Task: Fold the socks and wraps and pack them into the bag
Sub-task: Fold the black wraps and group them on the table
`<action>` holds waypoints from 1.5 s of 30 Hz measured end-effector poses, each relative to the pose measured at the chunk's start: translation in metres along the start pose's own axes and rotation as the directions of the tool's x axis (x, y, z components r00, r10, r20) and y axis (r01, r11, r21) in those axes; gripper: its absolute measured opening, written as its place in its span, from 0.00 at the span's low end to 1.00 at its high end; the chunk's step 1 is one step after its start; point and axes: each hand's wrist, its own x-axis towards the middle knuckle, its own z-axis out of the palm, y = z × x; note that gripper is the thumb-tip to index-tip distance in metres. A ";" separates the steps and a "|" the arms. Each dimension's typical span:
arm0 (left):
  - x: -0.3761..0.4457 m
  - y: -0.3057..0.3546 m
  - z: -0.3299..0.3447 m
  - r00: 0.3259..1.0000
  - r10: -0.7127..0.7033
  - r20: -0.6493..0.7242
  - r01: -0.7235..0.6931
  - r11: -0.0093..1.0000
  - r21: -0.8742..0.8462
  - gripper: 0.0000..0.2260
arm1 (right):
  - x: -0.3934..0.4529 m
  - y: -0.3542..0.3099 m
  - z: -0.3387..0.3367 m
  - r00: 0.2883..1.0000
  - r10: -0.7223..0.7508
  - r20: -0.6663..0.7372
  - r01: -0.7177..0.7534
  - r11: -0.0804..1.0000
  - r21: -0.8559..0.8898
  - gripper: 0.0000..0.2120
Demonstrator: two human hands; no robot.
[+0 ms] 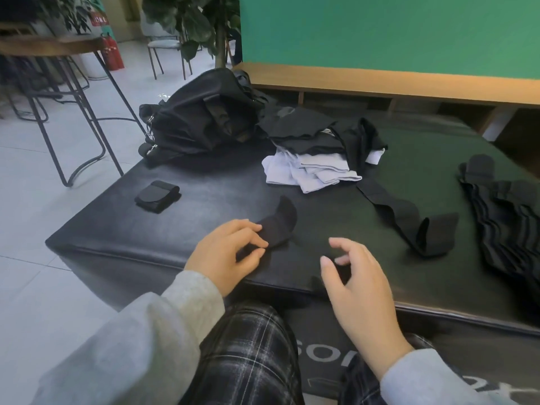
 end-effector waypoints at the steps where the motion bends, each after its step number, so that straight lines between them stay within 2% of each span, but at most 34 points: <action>1: 0.000 0.000 0.000 1.000 -0.008 0.011 0.009 1.000 -0.029 0.05 | 0.005 -0.007 0.002 0.998 0.042 0.044 -0.043 0.998 0.034 0.16; 4: 0.000 -0.002 -0.003 0.999 -0.022 0.030 0.024 0.997 -0.079 0.05 | 0.022 -0.024 0.015 0.988 0.103 0.113 -0.115 0.987 0.110 0.21; 8: -0.001 -0.001 -0.004 1.000 -0.016 0.025 0.018 0.995 -0.095 0.08 | 0.040 -0.035 0.033 0.990 0.121 0.075 -0.128 0.987 0.093 0.16; 10: -0.002 0.000 -0.004 1.000 -0.020 0.016 0.022 0.996 -0.084 0.08 | 0.043 -0.034 0.038 0.997 0.051 0.056 -0.053 0.998 0.027 0.13; 12: -0.002 0.001 -0.003 0.999 -0.039 -0.005 0.039 0.997 -0.065 0.09 | 0.040 -0.033 0.042 0.994 -0.088 0.066 0.091 0.995 -0.036 0.12; 15: -0.002 0.005 -0.003 0.990 -0.133 -0.052 0.125 0.983 -0.134 0.23 | 0.033 -0.029 0.048 0.955 -0.289 0.068 0.294 0.950 -0.105 0.12; 17: -0.002 0.008 -0.004 0.974 -0.227 -0.022 0.221 0.962 -0.159 0.28 | 0.030 -0.027 0.050 0.937 -0.338 0.087 0.348 0.924 -0.161 0.13; 19: -0.003 0.008 -0.004 0.971 -0.237 -0.002 0.235 0.963 -0.131 0.27 | 0.029 -0.026 0.051 0.926 -0.356 0.130 0.375 0.908 -0.189 0.14; 21: -0.003 0.005 -0.003 0.993 -0.111 -0.027 0.110 0.993 -0.045 0.17 | 0.030 -0.026 0.051 0.904 -0.391 0.173 0.417 0.896 -0.154 0.14; 23: -0.003 0.003 -0.002 0.999 -0.015 -0.045 0.015 1.000 0.016 0.09 | 0.033 -0.025 0.046 0.911 -0.353 0.211 0.362 0.932 -0.005 0.15; 24: -0.003 0.003 -0.001 0.998 -0.012 -0.058 0.014 1.000 0.023 0.07 | 0.033 -0.025 0.042 0.929 -0.308 0.205 0.296 0.951 0.084 0.15; 26: 0.000 0.001 0.001 0.991 -0.075 -0.109 0.078 0.997 0.022 0.05 | 0.033 -0.025 0.035 0.972 -0.203 0.121 0.177 0.965 0.195 0.13; 29: 0.005 0.000 0.002 0.940 -0.249 -0.232 0.267 0.963 0.047 0.03 | 0.031 -0.026 0.028 0.989 -0.101 0.109 0.078 0.977 0.200 0.13; 32: 0.011 0.000 -0.003 0.898 -0.368 -0.243 0.402 0.909 0.107 0.10 | 0.029 -0.025 0.027 0.985 -0.109 0.135 0.088 0.985 0.149 0.12; 37: 0.013 -0.011 -0.013 0.882 -0.462 -0.093 0.450 0.766 0.460 0.25 | 0.028 -0.025 0.026 0.984 -0.114 0.140 0.095 0.987 0.131 0.11; 41: 0.016 -0.023 -0.021 0.827 -0.558 -0.064 0.500 0.680 0.535 0.28 | 0.028 -0.025 0.026 0.987 -0.066 0.147 0.039 0.984 0.176 0.13; 45: 0.023 -0.036 -0.031 0.787 -0.616 -0.032 0.532 0.653 0.539 0.29 | 0.026 -0.024 0.025 0.985 -0.049 0.168 0.017 0.982 0.190 0.15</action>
